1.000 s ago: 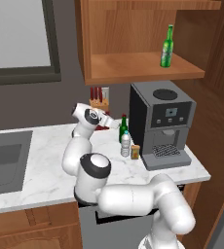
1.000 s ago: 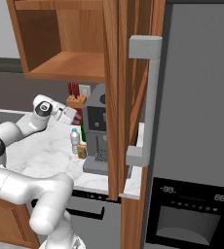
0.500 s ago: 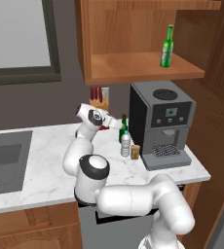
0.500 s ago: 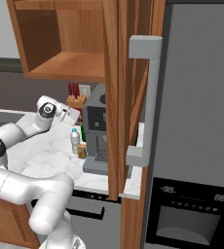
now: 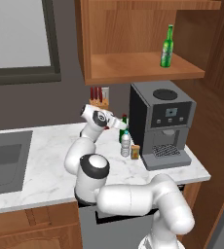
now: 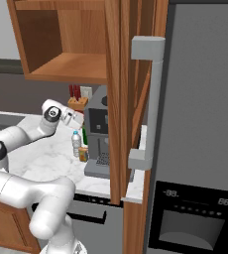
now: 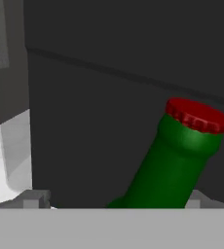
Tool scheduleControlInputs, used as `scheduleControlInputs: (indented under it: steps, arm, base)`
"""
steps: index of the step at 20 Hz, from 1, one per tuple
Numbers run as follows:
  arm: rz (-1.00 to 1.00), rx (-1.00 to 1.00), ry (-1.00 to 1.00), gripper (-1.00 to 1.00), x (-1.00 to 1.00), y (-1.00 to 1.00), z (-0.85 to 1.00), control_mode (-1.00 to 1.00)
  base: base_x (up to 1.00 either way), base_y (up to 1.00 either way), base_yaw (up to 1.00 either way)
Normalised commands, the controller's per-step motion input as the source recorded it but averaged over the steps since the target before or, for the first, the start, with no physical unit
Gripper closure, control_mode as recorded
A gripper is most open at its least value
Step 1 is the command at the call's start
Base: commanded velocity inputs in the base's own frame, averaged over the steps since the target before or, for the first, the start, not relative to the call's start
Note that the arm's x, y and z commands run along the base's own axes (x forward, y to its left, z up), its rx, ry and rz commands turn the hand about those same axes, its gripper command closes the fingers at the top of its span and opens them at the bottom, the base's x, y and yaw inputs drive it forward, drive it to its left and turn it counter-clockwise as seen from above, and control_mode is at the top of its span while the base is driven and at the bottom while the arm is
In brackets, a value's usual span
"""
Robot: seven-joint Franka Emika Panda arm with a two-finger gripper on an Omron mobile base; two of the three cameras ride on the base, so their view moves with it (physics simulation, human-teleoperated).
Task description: Sort all alcoholic drinks to one cabinet, and non-alcoholic drinks to the other.
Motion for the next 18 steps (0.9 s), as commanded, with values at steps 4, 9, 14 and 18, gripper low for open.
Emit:
scheduleControlInputs:
  steps: [4, 9, 14, 18]
  arm:
    - [0.0, 0.0, 0.0, 1.0, 0.0, -0.05, -0.09, -1.0]
    - [0.0, 0.0, 0.0, 1.0, -0.05, 0.0, -0.01, -1.0]
    - [0.0, 0.0, 0.0, 1.0, -0.16, 0.05, 0.09, -1.0]
    - [0.0, 0.0, 0.0, 1.0, -0.17, 0.23, 0.13, -1.0]
  base:
    - [0.0, 0.0, 0.0]
    - [0.0, 0.0, 0.0]
    - [0.0, 0.0, 0.0]
    - [0.0, 0.0, 0.0]
